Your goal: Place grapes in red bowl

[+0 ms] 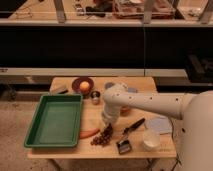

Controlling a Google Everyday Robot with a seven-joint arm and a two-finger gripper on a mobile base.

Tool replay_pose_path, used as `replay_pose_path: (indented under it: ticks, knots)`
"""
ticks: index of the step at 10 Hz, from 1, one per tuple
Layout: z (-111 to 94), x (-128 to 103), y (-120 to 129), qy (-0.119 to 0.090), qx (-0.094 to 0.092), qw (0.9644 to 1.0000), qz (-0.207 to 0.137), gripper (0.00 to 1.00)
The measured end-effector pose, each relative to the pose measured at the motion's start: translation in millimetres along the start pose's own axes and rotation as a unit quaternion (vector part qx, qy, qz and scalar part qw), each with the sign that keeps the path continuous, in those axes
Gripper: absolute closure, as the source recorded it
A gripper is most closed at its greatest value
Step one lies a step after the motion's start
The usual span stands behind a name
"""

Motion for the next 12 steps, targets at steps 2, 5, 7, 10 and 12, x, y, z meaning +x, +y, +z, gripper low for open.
replay_pose_path:
  ticks: [2,5,7,10,12]
  knots:
    - [-20,1,-15,0.01,0.036,0.9991,-0.023,0.99]
    - [-64,5,-37,0.039,0.076,0.9947,-0.056,1.0]
    - [-97,10,-45,0.064,0.086,0.9916,-0.072,1.0]
    - [-152,27,-45,0.102,0.091,0.9872,-0.082,1.0]
    - [-192,43,-32,0.13,0.097,0.9838,-0.077,1.0]
